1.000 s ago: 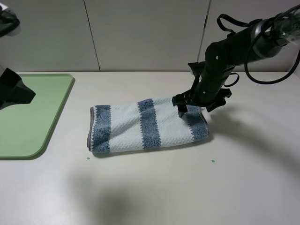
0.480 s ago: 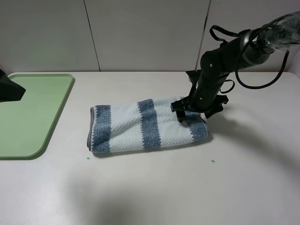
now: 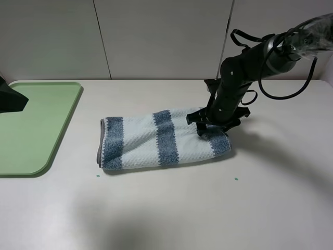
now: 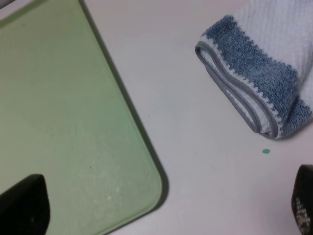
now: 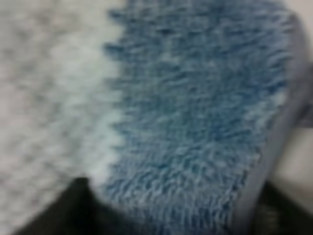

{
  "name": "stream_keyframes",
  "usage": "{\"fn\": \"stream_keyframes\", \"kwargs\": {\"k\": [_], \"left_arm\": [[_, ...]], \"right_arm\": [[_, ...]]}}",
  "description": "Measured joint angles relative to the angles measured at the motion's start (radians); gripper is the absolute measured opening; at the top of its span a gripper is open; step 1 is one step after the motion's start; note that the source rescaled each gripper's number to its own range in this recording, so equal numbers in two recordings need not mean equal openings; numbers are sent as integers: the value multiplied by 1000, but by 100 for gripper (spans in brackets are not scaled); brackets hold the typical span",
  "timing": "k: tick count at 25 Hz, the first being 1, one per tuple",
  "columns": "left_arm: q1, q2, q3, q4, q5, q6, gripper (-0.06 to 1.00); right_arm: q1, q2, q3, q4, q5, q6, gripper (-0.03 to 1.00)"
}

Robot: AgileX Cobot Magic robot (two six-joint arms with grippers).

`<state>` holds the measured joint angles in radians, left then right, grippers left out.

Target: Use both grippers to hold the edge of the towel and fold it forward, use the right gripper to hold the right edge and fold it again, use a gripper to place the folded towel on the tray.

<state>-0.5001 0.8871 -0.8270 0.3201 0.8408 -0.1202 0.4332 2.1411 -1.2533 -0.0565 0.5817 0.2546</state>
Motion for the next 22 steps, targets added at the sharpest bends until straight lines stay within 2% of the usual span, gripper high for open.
{"fn": "stream_keyframes", "kwargs": {"k": [4, 6, 16, 22], "left_arm": [[0, 0, 0, 0, -2, 0, 100], [0, 0, 0, 0, -4, 0, 100], [0, -1, 0, 0, -15, 0, 100], [0, -1, 0, 0, -23, 0, 100]], "right_arm": [[8, 5, -3, 1, -18, -14, 24], [8, 5, -4, -17, -22, -15, 10], [8, -3, -6, -150, -11, -15, 10], [-1, -19, -18, -188, 112, -7, 10]]}}
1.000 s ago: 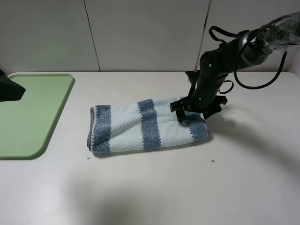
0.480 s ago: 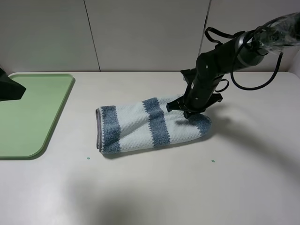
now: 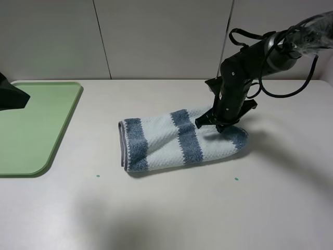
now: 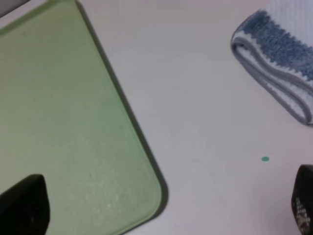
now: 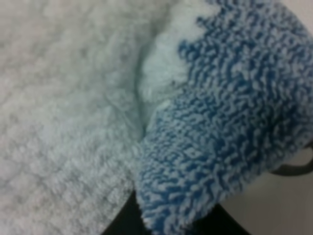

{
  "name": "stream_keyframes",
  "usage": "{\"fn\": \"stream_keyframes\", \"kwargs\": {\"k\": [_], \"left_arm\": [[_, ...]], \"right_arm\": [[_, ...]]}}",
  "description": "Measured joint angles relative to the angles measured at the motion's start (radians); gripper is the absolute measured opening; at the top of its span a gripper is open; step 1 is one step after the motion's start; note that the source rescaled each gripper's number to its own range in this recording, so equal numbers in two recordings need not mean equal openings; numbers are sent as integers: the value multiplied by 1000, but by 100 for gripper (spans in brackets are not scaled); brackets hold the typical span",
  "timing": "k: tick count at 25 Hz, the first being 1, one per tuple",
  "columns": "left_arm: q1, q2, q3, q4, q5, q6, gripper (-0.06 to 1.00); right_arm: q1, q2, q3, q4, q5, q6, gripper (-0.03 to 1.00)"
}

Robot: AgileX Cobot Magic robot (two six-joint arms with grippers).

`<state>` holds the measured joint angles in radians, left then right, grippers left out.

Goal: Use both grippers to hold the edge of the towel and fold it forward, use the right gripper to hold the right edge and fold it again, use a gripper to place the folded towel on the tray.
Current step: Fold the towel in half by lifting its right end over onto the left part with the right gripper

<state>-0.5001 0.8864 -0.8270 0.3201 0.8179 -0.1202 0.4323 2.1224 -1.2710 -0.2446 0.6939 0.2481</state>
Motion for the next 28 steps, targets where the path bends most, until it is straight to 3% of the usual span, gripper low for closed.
{"fn": "stream_keyframes", "kwargs": {"k": [6, 21, 28], "left_arm": [[0, 0, 0, 0, -2, 0, 100], [0, 0, 0, 0, -11, 0, 100], [0, 0, 0, 0, -18, 0, 100]], "right_arm": [[-3, -46, -16, -9, 104, 0, 10], [0, -161, -19, 0, 212, 0, 10], [65, -217, -19, 27, 233, 7, 10]]}}
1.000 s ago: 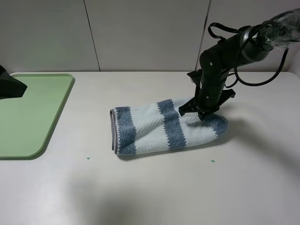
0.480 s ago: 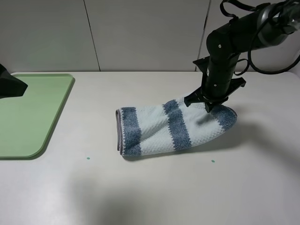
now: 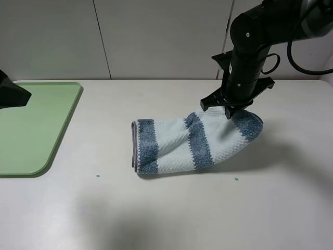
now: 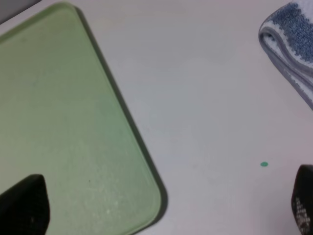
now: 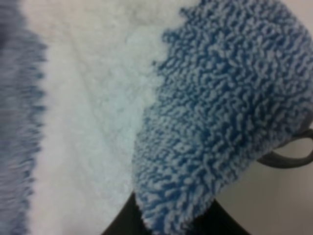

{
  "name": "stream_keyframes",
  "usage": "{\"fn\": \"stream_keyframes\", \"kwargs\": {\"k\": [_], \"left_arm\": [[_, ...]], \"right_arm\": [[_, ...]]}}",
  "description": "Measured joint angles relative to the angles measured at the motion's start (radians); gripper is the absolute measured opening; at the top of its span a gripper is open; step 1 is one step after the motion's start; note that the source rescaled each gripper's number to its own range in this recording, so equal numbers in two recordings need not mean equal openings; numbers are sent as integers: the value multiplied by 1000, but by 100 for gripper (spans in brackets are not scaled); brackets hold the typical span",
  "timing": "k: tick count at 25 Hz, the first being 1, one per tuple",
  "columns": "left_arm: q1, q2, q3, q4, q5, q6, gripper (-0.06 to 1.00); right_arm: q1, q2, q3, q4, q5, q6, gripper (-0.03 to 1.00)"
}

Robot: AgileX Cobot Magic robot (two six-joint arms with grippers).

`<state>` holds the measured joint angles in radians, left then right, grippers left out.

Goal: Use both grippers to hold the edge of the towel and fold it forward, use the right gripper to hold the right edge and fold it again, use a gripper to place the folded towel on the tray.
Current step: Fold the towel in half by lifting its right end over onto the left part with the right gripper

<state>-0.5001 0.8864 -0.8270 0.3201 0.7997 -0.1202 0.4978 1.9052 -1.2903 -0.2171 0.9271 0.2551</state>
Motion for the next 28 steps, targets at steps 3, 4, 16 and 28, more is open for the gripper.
{"fn": "stream_keyframes", "kwargs": {"k": [3, 4, 16, 28], "left_arm": [[0, 0, 0, 0, 0, 0, 100], [0, 0, 0, 0, 0, 0, 100], [0, 0, 0, 0, 0, 0, 100], [0, 0, 0, 0, 0, 0, 100]], "right_arm": [[47, -3, 0, 1, 1, 21, 10], [64, -3, 0, 2, 1, 28, 10], [215, -3, 0, 6, -18, 136, 10], [223, -3, -101, -139, 146, 211, 10]]}}
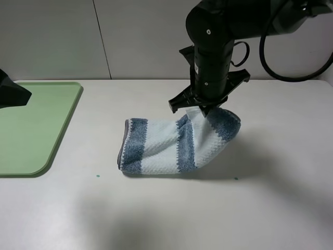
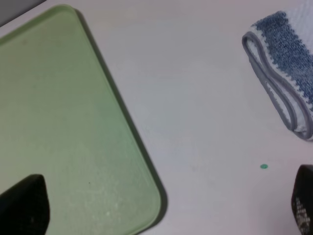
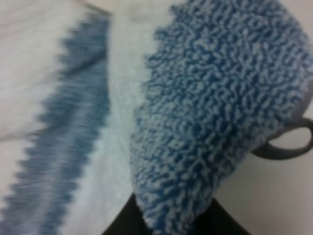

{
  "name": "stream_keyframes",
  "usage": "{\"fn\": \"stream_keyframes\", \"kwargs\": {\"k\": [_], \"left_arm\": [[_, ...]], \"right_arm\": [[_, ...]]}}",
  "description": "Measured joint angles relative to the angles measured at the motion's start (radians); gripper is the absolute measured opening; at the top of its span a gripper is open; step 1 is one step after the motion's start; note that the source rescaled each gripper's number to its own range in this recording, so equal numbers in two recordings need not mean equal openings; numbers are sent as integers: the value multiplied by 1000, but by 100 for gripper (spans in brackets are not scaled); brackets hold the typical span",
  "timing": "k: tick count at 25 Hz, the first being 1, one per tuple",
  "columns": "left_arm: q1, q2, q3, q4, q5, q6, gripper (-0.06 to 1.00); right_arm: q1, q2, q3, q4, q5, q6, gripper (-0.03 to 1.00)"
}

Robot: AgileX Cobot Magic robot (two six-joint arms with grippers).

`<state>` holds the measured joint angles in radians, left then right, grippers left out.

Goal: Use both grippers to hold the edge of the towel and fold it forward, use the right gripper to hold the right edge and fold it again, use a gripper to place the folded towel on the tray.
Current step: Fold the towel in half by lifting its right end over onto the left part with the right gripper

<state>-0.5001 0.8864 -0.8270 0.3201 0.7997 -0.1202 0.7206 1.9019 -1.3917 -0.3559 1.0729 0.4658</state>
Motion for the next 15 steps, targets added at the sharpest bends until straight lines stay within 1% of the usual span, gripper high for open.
{"fn": "stream_keyframes", "kwargs": {"k": [3, 6, 11, 13, 15], "left_arm": [[0, 0, 0, 0, 0, 0, 100], [0, 0, 0, 0, 0, 0, 100], [0, 0, 0, 0, 0, 0, 100], [0, 0, 0, 0, 0, 0, 100], [0, 0, 0, 0, 0, 0, 100]], "right_arm": [[0, 0, -12, -81, 73, 0, 10], [-11, 0, -12, -117, 126, -9, 10], [-55, -2, -12, -156, 141, -27, 10], [-58, -3, -12, -156, 141, -29, 10], [-58, -4, -12, -129, 141, -30, 10]]}}
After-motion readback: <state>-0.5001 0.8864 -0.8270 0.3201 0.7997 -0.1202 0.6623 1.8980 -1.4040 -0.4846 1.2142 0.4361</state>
